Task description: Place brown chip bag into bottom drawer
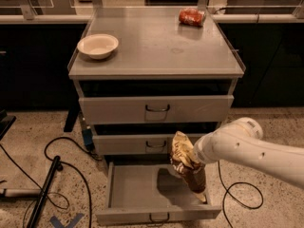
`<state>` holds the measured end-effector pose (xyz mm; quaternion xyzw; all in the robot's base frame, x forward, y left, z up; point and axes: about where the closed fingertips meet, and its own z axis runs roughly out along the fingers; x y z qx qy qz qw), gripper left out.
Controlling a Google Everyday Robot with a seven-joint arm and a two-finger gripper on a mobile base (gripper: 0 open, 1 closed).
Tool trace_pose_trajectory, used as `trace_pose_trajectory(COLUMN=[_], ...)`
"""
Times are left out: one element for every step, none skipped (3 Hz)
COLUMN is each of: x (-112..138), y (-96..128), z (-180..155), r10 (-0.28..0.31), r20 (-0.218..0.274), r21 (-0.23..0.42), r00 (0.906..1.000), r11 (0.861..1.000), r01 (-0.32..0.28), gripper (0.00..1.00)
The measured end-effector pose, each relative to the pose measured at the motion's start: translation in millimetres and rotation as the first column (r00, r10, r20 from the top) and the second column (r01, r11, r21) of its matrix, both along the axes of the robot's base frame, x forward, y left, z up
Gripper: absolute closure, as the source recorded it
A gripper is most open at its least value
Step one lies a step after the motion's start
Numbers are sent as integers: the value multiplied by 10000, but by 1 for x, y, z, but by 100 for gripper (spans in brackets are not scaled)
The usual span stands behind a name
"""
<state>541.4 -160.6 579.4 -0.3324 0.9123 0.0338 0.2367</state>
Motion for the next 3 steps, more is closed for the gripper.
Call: trace_pose_trajectory(x=[-46,-112,-123], y=[2,-1,2], z=[-86,-187,-251], r10=[102,-111,-945], r20=[-580,-1792,-2479], r21=[63,812,1363], r00=[9983,9837,9642], r11=[9999,9964,9819], r01=[-99,261,1312], gripper=[100,100,100])
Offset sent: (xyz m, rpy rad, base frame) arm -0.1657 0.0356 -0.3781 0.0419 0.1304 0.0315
